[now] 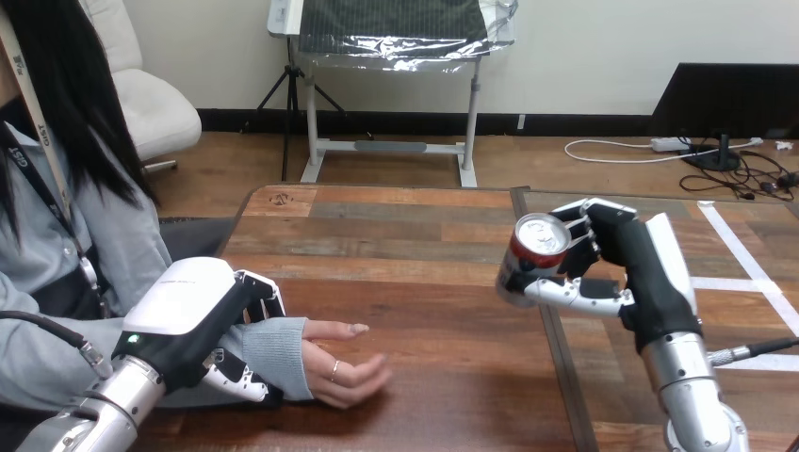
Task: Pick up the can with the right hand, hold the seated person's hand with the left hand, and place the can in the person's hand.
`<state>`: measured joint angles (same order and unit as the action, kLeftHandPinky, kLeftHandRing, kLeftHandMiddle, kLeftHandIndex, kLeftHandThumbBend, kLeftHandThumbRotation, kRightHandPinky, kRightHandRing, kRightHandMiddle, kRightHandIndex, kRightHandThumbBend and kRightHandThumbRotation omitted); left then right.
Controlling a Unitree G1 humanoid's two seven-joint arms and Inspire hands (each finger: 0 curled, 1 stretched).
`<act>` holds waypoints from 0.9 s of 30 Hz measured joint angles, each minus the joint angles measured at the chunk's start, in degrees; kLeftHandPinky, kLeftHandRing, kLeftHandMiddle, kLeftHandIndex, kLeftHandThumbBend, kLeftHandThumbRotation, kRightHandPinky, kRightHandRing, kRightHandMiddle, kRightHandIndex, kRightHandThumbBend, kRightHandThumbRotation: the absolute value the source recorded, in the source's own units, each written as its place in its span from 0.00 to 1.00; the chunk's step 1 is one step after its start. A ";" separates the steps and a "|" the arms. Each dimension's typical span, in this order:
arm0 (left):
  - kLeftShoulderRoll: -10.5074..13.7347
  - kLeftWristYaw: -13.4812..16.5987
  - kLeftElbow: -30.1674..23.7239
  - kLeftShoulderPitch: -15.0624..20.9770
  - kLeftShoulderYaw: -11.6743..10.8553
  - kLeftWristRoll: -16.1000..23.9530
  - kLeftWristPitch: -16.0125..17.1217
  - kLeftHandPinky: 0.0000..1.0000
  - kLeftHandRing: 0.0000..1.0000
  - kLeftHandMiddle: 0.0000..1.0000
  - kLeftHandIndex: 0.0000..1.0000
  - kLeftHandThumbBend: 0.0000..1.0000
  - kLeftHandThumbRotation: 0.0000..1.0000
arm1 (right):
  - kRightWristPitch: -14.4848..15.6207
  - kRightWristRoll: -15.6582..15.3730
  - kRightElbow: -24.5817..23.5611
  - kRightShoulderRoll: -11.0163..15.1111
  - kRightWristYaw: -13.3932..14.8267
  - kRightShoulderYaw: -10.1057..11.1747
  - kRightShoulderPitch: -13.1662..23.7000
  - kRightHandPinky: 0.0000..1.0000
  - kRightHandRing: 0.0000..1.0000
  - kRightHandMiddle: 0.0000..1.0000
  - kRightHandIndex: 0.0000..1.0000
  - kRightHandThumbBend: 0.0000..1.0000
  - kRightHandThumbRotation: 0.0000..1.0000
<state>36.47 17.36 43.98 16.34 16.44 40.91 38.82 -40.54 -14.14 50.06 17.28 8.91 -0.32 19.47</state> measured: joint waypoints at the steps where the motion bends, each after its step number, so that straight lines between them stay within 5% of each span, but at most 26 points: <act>1: 0.06 -0.02 -0.27 -0.11 -0.01 -0.01 0.00 0.27 0.30 0.36 0.39 1.00 0.02 | 0.00 -0.06 0.05 -0.07 0.00 -0.05 0.00 0.34 0.39 0.47 0.54 0.74 0.00; 27: 0.73 -1.99 -7.86 -1.83 -0.43 -0.91 -0.06 0.20 0.24 0.31 0.35 1.00 0.03 | -1.66 0.02 2.74 -2.21 -0.81 -1.30 0.11 0.35 0.40 0.48 0.54 0.74 0.00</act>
<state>37.20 15.37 36.12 14.51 16.01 40.00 38.76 -42.21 -14.12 52.81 15.08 8.10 -1.62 19.57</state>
